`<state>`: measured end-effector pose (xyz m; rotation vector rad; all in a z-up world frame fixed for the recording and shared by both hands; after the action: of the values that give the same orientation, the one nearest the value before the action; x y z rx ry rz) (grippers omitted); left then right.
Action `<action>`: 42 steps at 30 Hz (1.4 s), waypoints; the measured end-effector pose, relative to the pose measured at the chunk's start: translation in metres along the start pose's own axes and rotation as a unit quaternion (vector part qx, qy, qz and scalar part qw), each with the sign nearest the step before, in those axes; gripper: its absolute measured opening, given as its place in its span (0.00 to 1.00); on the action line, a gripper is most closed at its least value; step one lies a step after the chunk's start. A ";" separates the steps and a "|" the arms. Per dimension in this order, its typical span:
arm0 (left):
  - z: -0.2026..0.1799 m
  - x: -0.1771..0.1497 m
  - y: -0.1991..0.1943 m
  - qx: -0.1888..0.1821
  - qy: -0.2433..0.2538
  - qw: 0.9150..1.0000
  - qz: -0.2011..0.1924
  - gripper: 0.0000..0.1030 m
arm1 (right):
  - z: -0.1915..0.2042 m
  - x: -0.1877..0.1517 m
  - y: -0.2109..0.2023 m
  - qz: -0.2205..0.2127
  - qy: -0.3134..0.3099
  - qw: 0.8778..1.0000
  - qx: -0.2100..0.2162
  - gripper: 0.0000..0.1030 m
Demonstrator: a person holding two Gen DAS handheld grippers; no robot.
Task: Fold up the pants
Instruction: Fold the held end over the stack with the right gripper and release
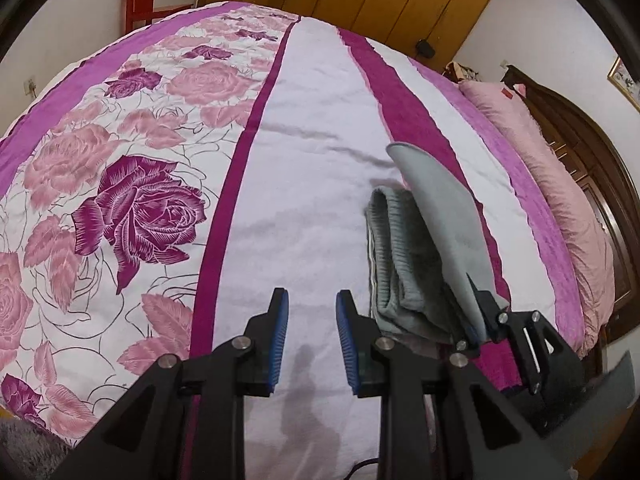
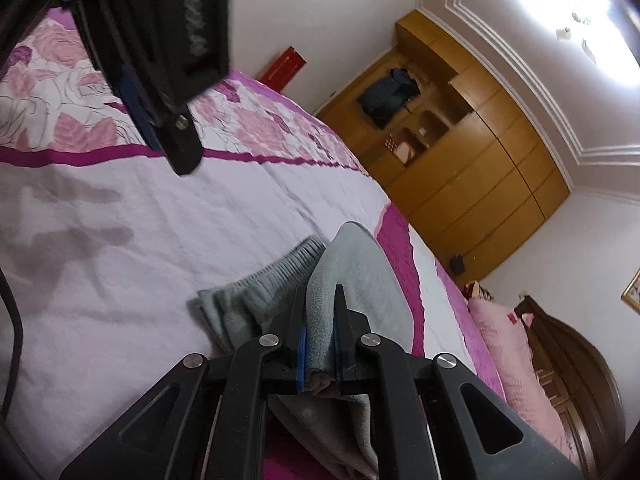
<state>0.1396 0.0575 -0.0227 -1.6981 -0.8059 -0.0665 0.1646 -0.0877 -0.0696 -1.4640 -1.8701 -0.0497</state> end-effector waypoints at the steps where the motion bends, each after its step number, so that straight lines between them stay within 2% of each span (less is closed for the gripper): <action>1: -0.001 0.000 0.000 -0.001 0.001 1.000 0.001 0.24 | 0.003 -0.001 0.002 0.002 -0.005 1.000 0.002 0.07; 6: -0.006 -0.001 0.002 0.006 0.013 1.000 0.003 0.25 | 0.016 -0.005 0.008 0.007 -0.028 1.000 0.011 0.07; 11: -0.007 -0.001 0.004 -0.002 0.009 1.000 0.008 0.25 | 0.007 -0.007 0.002 -0.003 -0.015 1.000 0.027 0.08; 15: -0.009 0.002 0.009 -0.003 0.010 1.000 0.013 0.25 | 0.005 -0.004 -0.009 -0.025 0.002 0.996 0.083 0.16; 17: -0.010 0.001 0.011 -0.004 0.008 1.000 0.018 0.25 | 0.004 -0.003 -0.016 -0.035 0.019 0.993 0.114 0.16; 20: -0.012 0.001 0.010 -0.009 0.011 1.000 0.016 0.25 | -0.011 -0.004 -0.024 -0.045 0.069 0.983 0.163 0.16; 23: -0.015 0.002 0.008 -0.011 0.021 1.000 0.009 0.26 | -0.031 -0.009 -0.023 -0.041 0.121 0.974 0.189 0.16; 27: -0.023 0.003 0.012 -0.031 0.022 0.999 0.013 0.30 | -0.069 -0.024 -0.015 -0.033 0.208 0.955 0.209 0.17; 30: -0.034 0.008 0.021 -0.067 0.023 0.997 0.021 0.31 | -0.098 -0.042 -0.003 -0.015 0.272 0.938 0.214 0.19; 33: -0.049 0.025 0.036 -0.122 0.018 0.992 0.028 0.31 | -0.123 -0.070 0.012 0.011 0.344 0.914 0.216 0.19; 35: -0.056 0.033 0.046 -0.137 0.016 0.990 0.032 0.31 | -0.136 -0.084 0.017 0.024 0.379 0.899 0.216 0.19; 36: -0.060 0.036 0.054 -0.137 0.017 0.990 0.039 0.31 | -0.143 -0.095 0.021 0.032 0.402 0.889 0.216 0.19; 39: -0.063 0.035 0.072 -0.121 0.014 0.991 0.062 0.31 | -0.156 -0.117 0.028 0.046 0.441 0.871 0.212 0.19; 42: -0.063 0.035 0.079 -0.110 0.015 0.992 0.061 0.33 | -0.161 -0.134 0.033 0.059 0.469 0.856 0.212 0.19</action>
<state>0.2314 0.0137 -0.0545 -1.9471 -0.6905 -0.1013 0.2855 -0.2594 -0.0429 -0.9568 -0.9062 -0.2319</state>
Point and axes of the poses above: each gripper's, at about its wrist camera, not at the fingertips, and y roughly the way its jaws point, z to its left, x to its top, the point moved 3 cm from there along y, roughly the way its jaws point, and after that the axes turned 4 degrees about z, right-handed, at the moved point
